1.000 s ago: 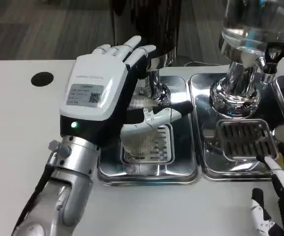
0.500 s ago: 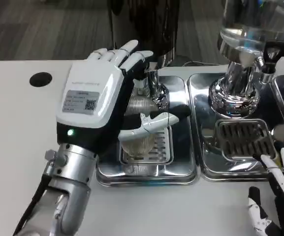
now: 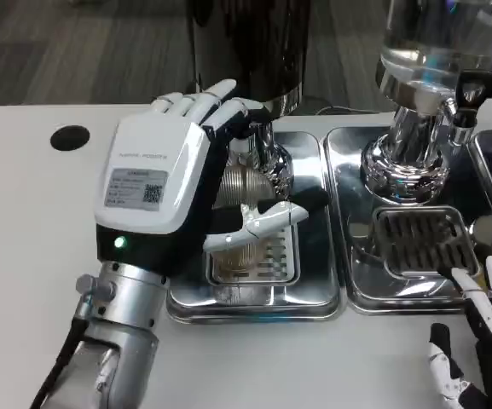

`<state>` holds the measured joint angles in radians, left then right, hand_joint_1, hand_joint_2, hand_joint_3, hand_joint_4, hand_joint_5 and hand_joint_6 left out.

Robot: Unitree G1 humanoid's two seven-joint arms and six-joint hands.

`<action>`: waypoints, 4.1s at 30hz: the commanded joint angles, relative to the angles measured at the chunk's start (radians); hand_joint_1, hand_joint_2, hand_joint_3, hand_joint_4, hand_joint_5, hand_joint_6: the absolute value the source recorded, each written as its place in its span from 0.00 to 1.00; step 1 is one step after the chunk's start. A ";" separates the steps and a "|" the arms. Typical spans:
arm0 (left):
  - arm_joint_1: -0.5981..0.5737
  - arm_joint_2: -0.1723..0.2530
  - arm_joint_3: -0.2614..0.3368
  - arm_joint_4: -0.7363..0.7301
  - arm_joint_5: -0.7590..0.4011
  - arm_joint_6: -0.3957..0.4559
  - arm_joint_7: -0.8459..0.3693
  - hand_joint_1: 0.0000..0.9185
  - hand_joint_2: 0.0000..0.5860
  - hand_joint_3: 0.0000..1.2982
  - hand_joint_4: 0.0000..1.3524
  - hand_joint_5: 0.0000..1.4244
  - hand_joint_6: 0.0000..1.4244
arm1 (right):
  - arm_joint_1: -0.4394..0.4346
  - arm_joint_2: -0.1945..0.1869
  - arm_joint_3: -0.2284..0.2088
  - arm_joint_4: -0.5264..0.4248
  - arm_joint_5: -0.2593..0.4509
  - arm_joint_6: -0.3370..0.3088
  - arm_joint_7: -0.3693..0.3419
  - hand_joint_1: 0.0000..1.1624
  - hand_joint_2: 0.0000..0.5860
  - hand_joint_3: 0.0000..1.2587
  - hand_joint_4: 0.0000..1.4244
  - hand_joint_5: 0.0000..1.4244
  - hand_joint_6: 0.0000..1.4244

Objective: Grasp the cup under the faucet to collect the drink, then remove the cup.

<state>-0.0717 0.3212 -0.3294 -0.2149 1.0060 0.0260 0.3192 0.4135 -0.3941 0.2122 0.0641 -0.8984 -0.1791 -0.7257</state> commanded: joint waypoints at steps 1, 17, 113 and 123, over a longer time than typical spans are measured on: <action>0.033 0.003 -0.001 0.018 0.022 0.001 0.010 0.00 0.16 0.36 0.22 0.30 0.26 | -0.006 -0.001 0.001 0.002 0.005 -0.004 0.004 0.20 0.86 0.15 0.00 0.00 0.05; 0.058 -0.014 0.004 0.057 0.032 -0.005 0.102 0.00 0.16 0.42 0.32 0.42 0.40 | -0.009 0.000 0.007 -0.030 -0.013 0.014 0.028 0.21 0.86 0.15 0.00 0.00 0.05; 0.330 0.031 0.169 -0.137 -0.025 -0.070 0.135 0.00 0.08 0.21 0.00 0.15 0.16 | 0.021 -0.013 -0.009 -0.061 -0.007 0.009 0.035 0.23 0.84 0.15 0.00 0.00 0.06; 0.536 0.050 0.208 -0.068 -0.036 -0.161 0.236 0.00 0.08 0.19 0.00 0.12 0.13 | -0.032 -0.012 0.012 -0.067 -0.024 0.024 0.092 0.25 0.66 0.12 0.00 0.00 0.05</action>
<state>0.4243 0.3562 -0.1257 -0.3145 0.9566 -0.1153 0.5250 0.4015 -0.4024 0.2158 0.0169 -0.9146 -0.1640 -0.6645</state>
